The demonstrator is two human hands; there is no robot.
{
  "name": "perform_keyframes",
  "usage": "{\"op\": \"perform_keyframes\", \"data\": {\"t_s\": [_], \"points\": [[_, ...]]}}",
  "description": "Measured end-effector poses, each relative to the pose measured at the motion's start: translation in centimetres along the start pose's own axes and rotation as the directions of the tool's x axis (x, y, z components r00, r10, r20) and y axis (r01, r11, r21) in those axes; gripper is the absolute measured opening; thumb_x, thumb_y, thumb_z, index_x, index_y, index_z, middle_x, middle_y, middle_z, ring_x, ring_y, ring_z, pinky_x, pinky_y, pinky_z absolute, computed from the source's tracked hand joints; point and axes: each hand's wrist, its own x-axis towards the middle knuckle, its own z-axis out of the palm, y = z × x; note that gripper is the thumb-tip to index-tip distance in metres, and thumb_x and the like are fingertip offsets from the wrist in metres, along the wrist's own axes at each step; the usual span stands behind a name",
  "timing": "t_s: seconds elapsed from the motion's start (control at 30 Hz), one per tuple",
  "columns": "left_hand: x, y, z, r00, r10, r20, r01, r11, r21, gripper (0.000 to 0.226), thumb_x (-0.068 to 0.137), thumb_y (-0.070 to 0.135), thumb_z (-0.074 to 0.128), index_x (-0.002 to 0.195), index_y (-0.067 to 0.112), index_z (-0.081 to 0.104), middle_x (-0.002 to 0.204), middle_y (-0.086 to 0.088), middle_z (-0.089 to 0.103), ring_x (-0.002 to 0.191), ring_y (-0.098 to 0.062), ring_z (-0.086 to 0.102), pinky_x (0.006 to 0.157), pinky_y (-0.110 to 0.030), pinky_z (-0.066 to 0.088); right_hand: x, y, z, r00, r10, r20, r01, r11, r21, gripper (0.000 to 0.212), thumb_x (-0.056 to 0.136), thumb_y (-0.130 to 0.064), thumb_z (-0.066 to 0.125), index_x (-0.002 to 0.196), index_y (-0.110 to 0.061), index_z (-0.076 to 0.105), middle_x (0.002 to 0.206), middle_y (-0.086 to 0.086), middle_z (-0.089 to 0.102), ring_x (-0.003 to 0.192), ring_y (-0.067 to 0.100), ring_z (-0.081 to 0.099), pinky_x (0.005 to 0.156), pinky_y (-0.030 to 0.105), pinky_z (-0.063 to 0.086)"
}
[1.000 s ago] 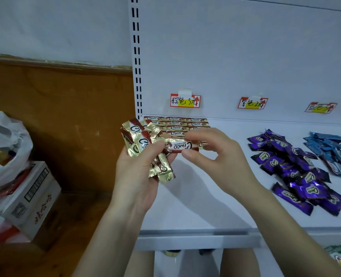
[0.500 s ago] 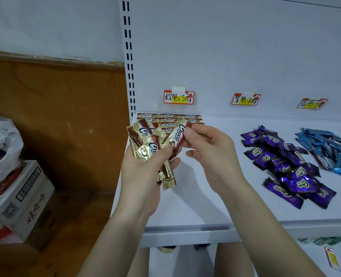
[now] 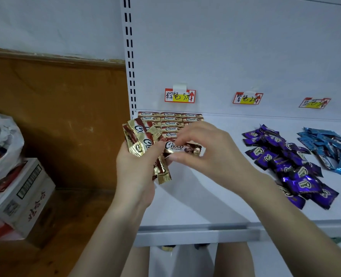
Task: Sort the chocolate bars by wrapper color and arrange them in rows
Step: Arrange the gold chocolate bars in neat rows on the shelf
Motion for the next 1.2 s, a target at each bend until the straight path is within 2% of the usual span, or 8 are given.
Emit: {"op": "perform_keyframes", "data": {"t_s": [0.1, 0.2, 0.3, 0.53, 0.63, 0.8, 1.03, 1.2], "points": [[0.0, 0.0, -0.2, 1.000, -0.020, 0.001, 0.020, 1.000, 0.006, 0.035, 0.083, -0.001, 0.064, 0.116, 0.010, 0.060, 0.099, -0.007, 0.072, 0.079, -0.020, 0.071, 0.061, -0.031, 0.058, -0.3, 1.0, 0.6, 0.992, -0.126, 0.007, 0.126, 0.990, -0.070, 0.023, 0.077, -0.025, 0.061, 0.082, -0.004, 0.070, 0.085, 0.007, 0.067, 0.084, 0.011, 0.053, 0.073, 0.022, 0.042], [-0.1, -0.1, -0.6, 0.997, -0.077, -0.006, 0.077, 0.997, -0.020, 0.033, 0.084, 0.005, 0.064, 0.115, 0.010, 0.060, 0.091, -0.007, 0.072, 0.071, -0.015, 0.071, 0.063, -0.030, 0.059, 0.4, 3.0, 0.6, 0.998, -0.018, 0.060, 0.018, 1.000, -0.008, 0.012, 0.075, -0.012, 0.067, 0.083, -0.003, 0.070, 0.080, 0.003, 0.065, 0.080, 0.009, 0.054, 0.068, 0.017, 0.040], [-0.3, -0.4, -1.2, 0.988, -0.155, -0.030, 0.154, 0.987, -0.035, 0.031, 0.084, 0.006, 0.064, 0.114, 0.010, 0.061, 0.092, -0.010, 0.072, 0.067, -0.014, 0.071, 0.061, -0.028, 0.059, 0.4, 4.9, 1.0, 0.973, 0.098, 0.209, -0.099, 0.995, -0.005, 0.009, 0.080, -0.013, 0.069, 0.088, -0.008, 0.071, 0.081, -0.007, 0.059, 0.076, -0.006, 0.052, 0.069, 0.008, 0.035], [-0.1, -0.6, -1.9, 0.984, -0.145, -0.100, 0.142, 0.989, -0.043, 0.030, 0.084, 0.009, 0.064, 0.113, 0.014, 0.061, 0.085, -0.004, 0.073, 0.071, -0.014, 0.071, 0.063, -0.029, 0.059, -0.4, 4.6, 1.1, 0.945, 0.202, 0.256, -0.222, 0.974, 0.051, 0.008, 0.084, -0.015, 0.064, 0.084, -0.010, 0.069, 0.077, -0.018, 0.059, 0.076, -0.010, 0.054, 0.069, 0.003, 0.036], [-0.2, -0.5, -2.2, 0.984, -0.137, -0.112, 0.133, 0.990, -0.039, 0.028, 0.084, 0.011, 0.064, 0.111, 0.017, 0.061, 0.086, -0.004, 0.073, 0.072, -0.014, 0.071, 0.062, -0.029, 0.059, 0.0, 4.1, 1.9, 0.920, 0.218, 0.327, -0.231, 0.973, 0.000, 0.014, 0.084, -0.025, 0.065, 0.090, -0.012, 0.068, 0.083, -0.011, 0.060, 0.079, 0.000, 0.054, 0.068, 0.007, 0.038], [-0.2, -0.3, -2.7, 0.977, -0.139, -0.161, 0.132, 0.990, -0.054, 0.035, 0.083, 0.012, 0.065, 0.118, 0.016, 0.059, 0.099, -0.008, 0.072, 0.072, -0.013, 0.071, 0.061, -0.028, 0.059, 0.9, 3.5, 3.4, 0.864, 0.165, 0.476, -0.121, 0.985, -0.122, 0.023, 0.083, -0.028, 0.065, 0.095, -0.009, 0.067, 0.092, 0.004, 0.065, 0.087, 0.020, 0.055, 0.080, 0.038, 0.042], [0.0, -0.3, -2.9, 0.977, -0.149, -0.151, 0.142, 0.988, -0.054, 0.037, 0.082, 0.013, 0.065, 0.118, 0.015, 0.059, 0.100, -0.007, 0.071, 0.074, -0.014, 0.071, 0.063, -0.029, 0.059, 1.4, 4.2, 2.3, 0.882, 0.076, 0.465, -0.018, 0.991, -0.129, 0.014, 0.083, -0.012, 0.064, 0.093, -0.006, 0.070, 0.089, 0.004, 0.066, 0.082, 0.016, 0.055, 0.074, 0.027, 0.040], [0.2, -0.6, -2.6, 0.980, -0.159, -0.122, 0.155, 0.987, -0.040, 0.034, 0.082, 0.013, 0.065, 0.116, 0.015, 0.060, 0.094, -0.006, 0.071, 0.071, -0.013, 0.071, 0.058, -0.028, 0.058, 3.4, 6.9, 0.5, 0.907, 0.142, 0.397, -0.057, 0.974, -0.219, 0.016, 0.083, -0.010, 0.064, 0.098, -0.005, 0.070, 0.100, 0.008, 0.067, 0.094, 0.023, 0.057, 0.081, 0.028, 0.039]]}}
